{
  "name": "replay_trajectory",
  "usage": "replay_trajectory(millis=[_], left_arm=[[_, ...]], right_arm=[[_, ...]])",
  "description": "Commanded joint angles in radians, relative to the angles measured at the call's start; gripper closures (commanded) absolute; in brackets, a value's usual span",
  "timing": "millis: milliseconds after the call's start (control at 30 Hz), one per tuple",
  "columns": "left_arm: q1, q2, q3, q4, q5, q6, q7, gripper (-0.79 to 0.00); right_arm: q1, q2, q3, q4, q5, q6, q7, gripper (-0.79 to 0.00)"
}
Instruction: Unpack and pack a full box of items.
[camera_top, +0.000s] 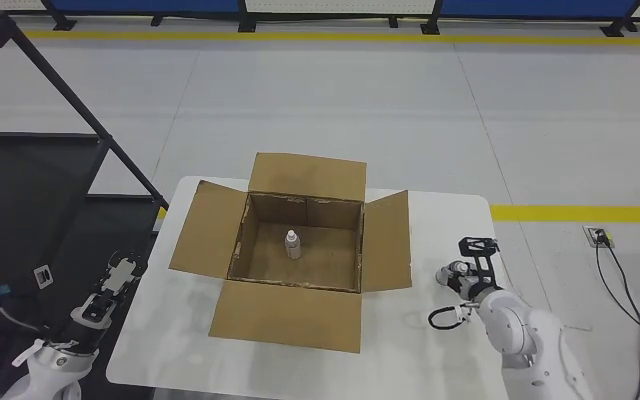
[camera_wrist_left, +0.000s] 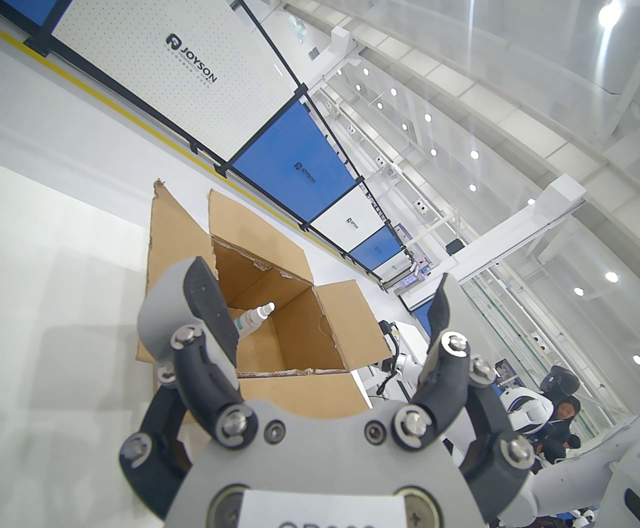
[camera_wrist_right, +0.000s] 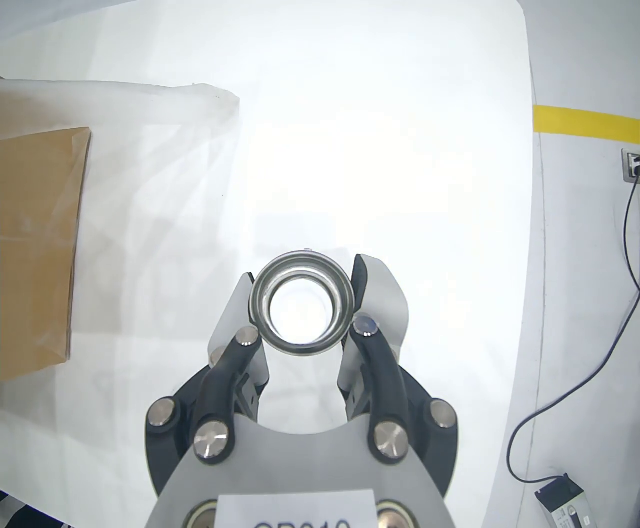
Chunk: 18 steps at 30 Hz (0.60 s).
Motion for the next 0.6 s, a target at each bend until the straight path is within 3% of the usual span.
replay_trajectory(millis=[0,67,367,500,533,567], left_arm=[[0.0,0.0,0.0,0.0,0.0,0.0,0.0,-0.785],[0.0,0.0,0.0,0.0,0.0,0.0,0.0,-0.785],[0.0,0.0,0.0,0.0,0.0,0.0,0.0,-0.785],[0.0,0.0,0.0,0.0,0.0,0.0,0.0,-0.785],[0.0,0.0,0.0,0.0,0.0,0.0,0.0,-0.785],[0.0,0.0,0.0,0.0,0.0,0.0,0.0,-0.785]], right_arm=[[0.011,0.001,-0.005,0.018,-0.002,-0.001,0.006,-0.24],[0.02,0.002,-0.009,0.029,0.0,-0.001,0.005,-0.299],[0.031,0.007,-0.011,0.046,0.012,-0.001,0.003,-0.348],[0.024,0.009,-0.009,0.027,0.014,0.016,0.004,-0.727],[0.022,0.009,-0.008,0.019,0.013,0.025,-0.002,-0.785],[0.017,0.009,-0.006,0.008,0.013,0.038,-0.011,-0.785]])
